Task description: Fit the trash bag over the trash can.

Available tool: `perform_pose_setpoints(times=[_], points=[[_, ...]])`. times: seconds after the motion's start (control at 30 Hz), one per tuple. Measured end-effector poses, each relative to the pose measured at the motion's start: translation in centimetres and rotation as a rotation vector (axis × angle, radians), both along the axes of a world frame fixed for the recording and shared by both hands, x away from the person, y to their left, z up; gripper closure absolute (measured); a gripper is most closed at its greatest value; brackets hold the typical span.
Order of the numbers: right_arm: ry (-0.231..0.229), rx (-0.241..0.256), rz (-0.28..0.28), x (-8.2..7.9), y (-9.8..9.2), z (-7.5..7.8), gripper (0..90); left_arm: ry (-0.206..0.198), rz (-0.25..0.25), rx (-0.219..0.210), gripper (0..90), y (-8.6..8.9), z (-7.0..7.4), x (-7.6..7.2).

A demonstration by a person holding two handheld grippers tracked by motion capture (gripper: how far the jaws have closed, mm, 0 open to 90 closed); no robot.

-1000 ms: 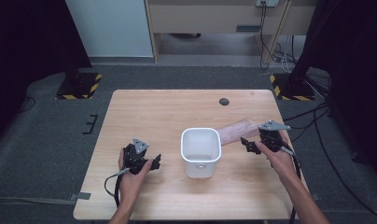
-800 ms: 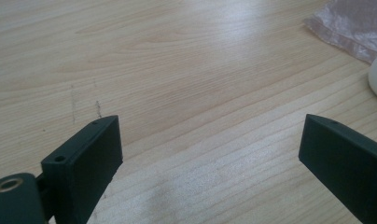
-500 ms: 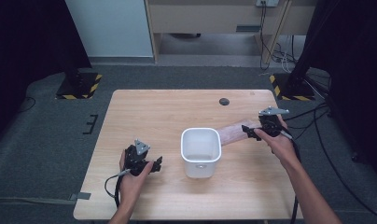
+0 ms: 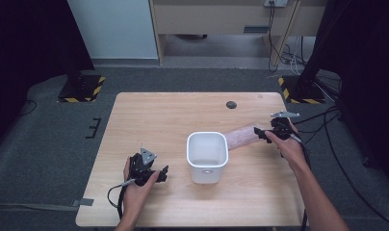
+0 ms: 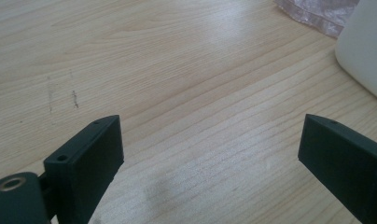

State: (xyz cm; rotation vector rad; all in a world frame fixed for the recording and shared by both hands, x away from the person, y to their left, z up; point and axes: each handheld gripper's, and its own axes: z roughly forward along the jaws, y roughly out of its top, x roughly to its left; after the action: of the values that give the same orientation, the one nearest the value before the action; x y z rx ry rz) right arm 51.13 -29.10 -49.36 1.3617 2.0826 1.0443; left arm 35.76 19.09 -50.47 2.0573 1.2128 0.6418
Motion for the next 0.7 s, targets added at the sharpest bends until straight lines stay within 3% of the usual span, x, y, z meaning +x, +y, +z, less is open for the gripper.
perform_pose_setpoints(times=[0.33,0.7], points=[[-0.004,-0.014,-0.021,0.3,-1.0,-0.4,15.3,-0.010,0.002,0.017,5.9,0.2,0.2,-0.8],[0.009,-0.038,-0.047,1.9,0.0,-2.0,15.7,-0.011,-0.009,0.002,5.9,0.4,0.3,-1.3]])
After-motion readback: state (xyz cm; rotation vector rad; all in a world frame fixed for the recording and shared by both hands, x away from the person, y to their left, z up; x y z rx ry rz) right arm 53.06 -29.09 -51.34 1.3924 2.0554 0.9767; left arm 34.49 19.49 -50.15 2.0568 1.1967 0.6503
